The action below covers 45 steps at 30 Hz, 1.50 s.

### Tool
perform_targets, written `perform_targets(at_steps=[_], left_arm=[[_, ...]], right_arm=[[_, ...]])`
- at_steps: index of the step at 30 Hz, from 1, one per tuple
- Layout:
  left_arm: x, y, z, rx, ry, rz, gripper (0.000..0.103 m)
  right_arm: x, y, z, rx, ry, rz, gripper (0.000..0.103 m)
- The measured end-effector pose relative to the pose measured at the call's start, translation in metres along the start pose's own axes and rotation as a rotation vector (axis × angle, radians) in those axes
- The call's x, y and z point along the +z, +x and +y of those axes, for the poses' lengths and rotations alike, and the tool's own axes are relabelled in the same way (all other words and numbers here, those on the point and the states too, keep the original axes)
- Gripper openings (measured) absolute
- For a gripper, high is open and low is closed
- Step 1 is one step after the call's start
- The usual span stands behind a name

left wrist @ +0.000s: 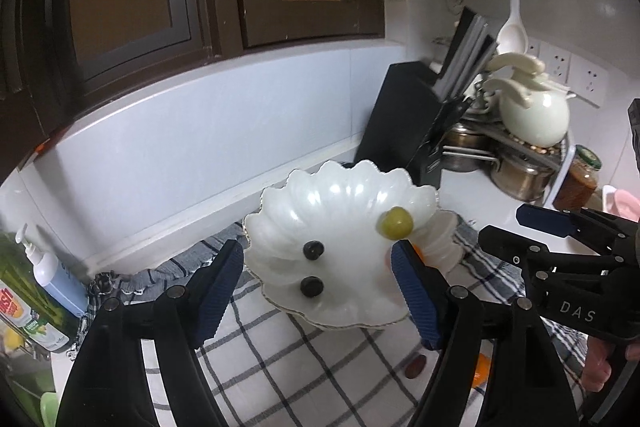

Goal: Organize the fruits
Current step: 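Withdraw both open grippers from the bowl toward the fruits on the cloth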

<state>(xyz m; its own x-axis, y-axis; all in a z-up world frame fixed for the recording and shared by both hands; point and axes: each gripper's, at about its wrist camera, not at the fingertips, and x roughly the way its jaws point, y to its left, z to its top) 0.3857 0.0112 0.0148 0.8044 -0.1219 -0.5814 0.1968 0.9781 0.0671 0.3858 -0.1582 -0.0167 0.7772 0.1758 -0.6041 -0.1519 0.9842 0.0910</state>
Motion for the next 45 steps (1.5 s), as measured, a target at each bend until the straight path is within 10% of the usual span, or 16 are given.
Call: perform_targets(at_steps=[21,45], left_arm=[[-0.025,-0.055,-0.023,-0.078,0.054,-0.072,0.078],[-0.082,-0.054,-0.045,-0.136,0.155,0.018,0.078]], right_arm=[[-0.034,-0.080,-0.001,-0.117,-0.008,-0.152,0.058],[-0.093,-0.090,-0.004,-0.171,0.033,-0.095,0.058]])
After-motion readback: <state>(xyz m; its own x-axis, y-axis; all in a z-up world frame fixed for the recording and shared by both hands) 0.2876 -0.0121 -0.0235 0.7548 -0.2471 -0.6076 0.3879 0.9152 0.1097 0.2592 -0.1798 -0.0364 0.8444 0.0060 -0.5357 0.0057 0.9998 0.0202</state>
